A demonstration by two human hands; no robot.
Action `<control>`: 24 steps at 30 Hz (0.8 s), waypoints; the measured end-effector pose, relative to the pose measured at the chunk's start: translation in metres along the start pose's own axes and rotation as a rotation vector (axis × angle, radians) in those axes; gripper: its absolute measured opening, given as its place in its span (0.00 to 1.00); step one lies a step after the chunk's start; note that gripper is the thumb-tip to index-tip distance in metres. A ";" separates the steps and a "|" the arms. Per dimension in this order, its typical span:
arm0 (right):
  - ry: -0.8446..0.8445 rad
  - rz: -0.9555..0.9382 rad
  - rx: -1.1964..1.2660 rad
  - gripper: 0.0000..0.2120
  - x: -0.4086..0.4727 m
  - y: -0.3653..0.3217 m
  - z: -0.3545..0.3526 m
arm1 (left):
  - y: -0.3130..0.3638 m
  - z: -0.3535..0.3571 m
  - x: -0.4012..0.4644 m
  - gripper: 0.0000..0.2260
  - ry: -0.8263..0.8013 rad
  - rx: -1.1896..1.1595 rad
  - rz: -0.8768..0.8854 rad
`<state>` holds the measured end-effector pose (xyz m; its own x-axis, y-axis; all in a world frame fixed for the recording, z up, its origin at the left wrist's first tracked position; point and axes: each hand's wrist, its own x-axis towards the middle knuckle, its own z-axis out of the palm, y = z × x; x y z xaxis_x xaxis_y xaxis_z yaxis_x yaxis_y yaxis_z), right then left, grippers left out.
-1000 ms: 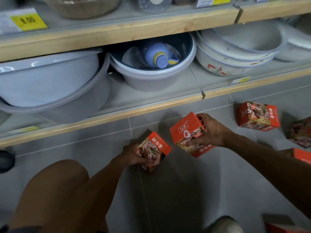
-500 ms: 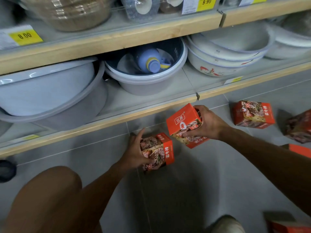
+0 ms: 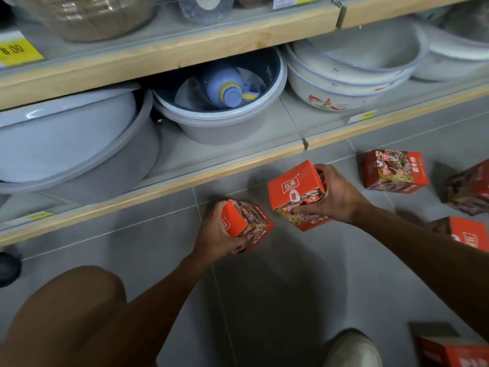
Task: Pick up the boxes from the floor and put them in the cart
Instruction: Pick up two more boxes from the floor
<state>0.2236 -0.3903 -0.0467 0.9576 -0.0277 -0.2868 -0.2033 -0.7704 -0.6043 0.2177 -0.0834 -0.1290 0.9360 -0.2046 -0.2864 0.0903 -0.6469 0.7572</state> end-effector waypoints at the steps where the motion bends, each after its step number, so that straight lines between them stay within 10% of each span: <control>1: 0.012 0.002 0.011 0.55 -0.001 0.003 0.001 | 0.003 0.001 0.001 0.47 -0.002 0.005 0.000; 12: 0.101 0.032 0.283 0.52 -0.078 -0.032 -0.018 | 0.085 -0.031 -0.051 0.44 0.159 0.081 -0.036; 24: 0.141 0.097 0.351 0.48 -0.205 -0.229 -0.227 | 0.314 -0.223 -0.162 0.43 0.129 0.055 -0.059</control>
<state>0.1201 -0.3531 0.3191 0.9441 -0.1957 -0.2654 -0.3287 -0.4956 -0.8039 0.1704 -0.0895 0.2863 0.9659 -0.0718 -0.2488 0.1305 -0.6950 0.7070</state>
